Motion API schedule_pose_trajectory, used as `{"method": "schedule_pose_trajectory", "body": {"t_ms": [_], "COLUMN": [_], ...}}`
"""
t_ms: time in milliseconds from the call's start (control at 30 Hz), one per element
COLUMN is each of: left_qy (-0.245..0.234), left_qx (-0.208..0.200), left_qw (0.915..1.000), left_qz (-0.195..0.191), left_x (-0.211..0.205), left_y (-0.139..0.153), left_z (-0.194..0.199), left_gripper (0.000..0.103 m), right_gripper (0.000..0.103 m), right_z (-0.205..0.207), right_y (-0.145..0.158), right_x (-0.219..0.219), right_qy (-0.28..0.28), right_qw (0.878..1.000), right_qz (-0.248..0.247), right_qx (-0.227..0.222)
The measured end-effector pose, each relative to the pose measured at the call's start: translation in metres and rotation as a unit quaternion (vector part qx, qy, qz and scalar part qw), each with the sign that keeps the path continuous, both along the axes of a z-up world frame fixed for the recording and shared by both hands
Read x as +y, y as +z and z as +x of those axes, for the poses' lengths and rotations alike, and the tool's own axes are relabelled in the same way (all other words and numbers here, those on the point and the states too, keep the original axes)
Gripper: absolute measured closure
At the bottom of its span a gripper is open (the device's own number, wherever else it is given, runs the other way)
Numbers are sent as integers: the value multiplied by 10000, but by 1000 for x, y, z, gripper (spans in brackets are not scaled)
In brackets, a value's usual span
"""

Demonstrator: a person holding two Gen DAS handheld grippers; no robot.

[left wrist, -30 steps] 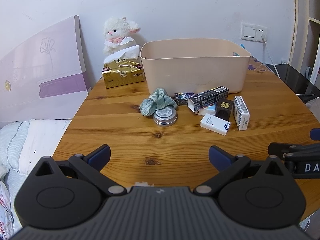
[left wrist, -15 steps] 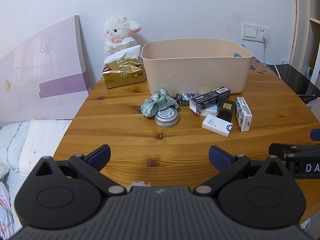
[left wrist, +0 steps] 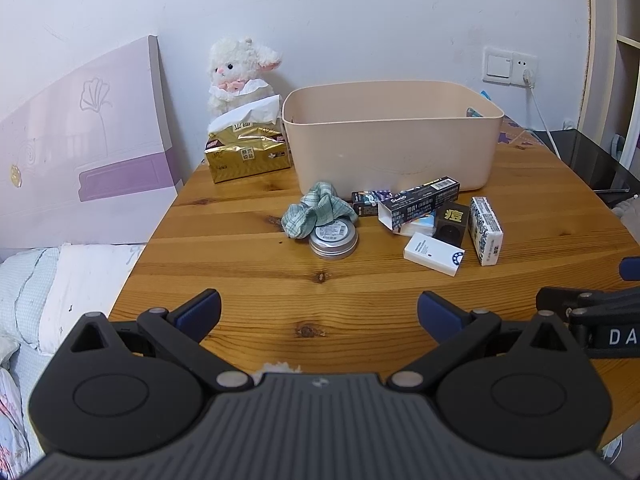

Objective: Organize objects

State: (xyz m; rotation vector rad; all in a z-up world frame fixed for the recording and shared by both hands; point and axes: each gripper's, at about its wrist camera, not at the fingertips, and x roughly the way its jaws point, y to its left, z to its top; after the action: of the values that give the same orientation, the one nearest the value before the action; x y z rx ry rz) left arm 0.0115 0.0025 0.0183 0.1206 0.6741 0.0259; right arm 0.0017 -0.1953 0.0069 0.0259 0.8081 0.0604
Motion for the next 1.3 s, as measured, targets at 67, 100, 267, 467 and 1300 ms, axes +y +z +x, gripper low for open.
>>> {"method": "schedule_pose_trajectory", "body": {"t_ms": [67,100,267,467,1300], "left_qy": [6,12,13,32,206], "left_qx": [5,11,24,55,247], "left_qw": [10000,10000,10000,10000,9988], "left_qz": [1,-1,-16,-47,-369], "left_x": [0,0,0,5,53], "left_y": [0,0,-2,-6,-28], "left_z": [0,0,0,4,105], "left_gripper": [0,0,0,0,0], "right_gripper": [0,0,0,0,16], "right_z": [0,0,1,5,81], "right_y": [0,0,-3,-4,-28], "right_x": [0,0,2,2,9], "right_qy": [7,7,7,-14,84], "right_qw": [10000,10000,10000,10000,9995], "right_qz": [18,25,14,3,-264], "right_qx": [4,6,11,22,172]}}
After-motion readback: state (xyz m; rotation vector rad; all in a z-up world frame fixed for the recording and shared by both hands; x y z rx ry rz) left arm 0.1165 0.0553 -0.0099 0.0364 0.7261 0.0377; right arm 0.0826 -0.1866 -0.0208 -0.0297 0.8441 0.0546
